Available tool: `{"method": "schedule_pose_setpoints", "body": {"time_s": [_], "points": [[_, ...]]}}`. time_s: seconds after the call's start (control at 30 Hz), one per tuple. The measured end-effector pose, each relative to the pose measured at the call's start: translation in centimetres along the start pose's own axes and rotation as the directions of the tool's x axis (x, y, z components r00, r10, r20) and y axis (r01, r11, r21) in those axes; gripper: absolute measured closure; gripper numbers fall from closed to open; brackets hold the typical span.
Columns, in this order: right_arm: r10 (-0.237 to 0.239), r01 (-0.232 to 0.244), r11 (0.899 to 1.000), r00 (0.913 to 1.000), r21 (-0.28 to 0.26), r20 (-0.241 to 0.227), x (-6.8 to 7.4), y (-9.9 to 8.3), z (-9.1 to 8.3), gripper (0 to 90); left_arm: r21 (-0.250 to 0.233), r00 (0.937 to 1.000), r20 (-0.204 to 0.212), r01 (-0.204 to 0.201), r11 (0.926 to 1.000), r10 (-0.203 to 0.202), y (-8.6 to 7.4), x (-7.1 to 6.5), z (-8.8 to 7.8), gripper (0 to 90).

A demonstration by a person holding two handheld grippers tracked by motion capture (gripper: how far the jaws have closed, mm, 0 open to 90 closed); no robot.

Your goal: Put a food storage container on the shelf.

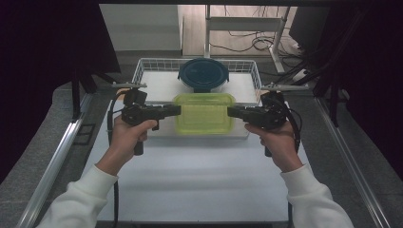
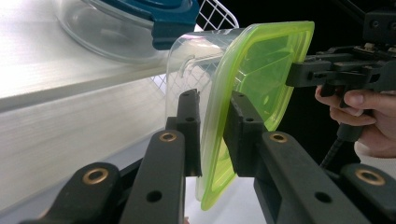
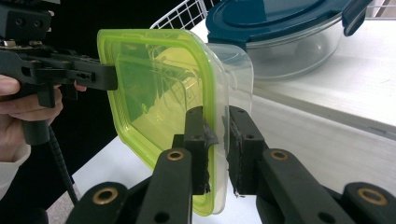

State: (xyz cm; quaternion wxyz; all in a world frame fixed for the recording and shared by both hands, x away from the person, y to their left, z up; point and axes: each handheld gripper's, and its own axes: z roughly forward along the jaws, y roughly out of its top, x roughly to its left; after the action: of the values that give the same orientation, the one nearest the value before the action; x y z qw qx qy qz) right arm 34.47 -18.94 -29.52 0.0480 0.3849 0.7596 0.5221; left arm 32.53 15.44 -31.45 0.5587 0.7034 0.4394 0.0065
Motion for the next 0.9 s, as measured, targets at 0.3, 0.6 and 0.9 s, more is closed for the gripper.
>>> {"method": "schedule_pose_setpoints", "body": {"time_s": [0.3,0.6,0.9], "points": [[0.0,0.0,1.0,1.0,-0.005,0.004,-0.4,1.1,0.2,78.7,-0.004,0.9999,-0.012,-0.01,0.9999,0.01,1.5,0.2,0.2,77.2],[0.001,-0.001,1.0,1.0,-0.019,0.001,-1.1,3.2,0.6,78.7,-0.01,0.9994,-0.023,-0.026,0.9996,0.026,3.9,0.5,0.1,77.2],[-0.012,0.013,0.999,0.9999,-0.038,0.011,-1.2,6.1,0.8,78.8,-0.029,0.9976,-0.046,-0.052,0.9982,0.051,6.9,0.4,-0.1,77.6]]}}
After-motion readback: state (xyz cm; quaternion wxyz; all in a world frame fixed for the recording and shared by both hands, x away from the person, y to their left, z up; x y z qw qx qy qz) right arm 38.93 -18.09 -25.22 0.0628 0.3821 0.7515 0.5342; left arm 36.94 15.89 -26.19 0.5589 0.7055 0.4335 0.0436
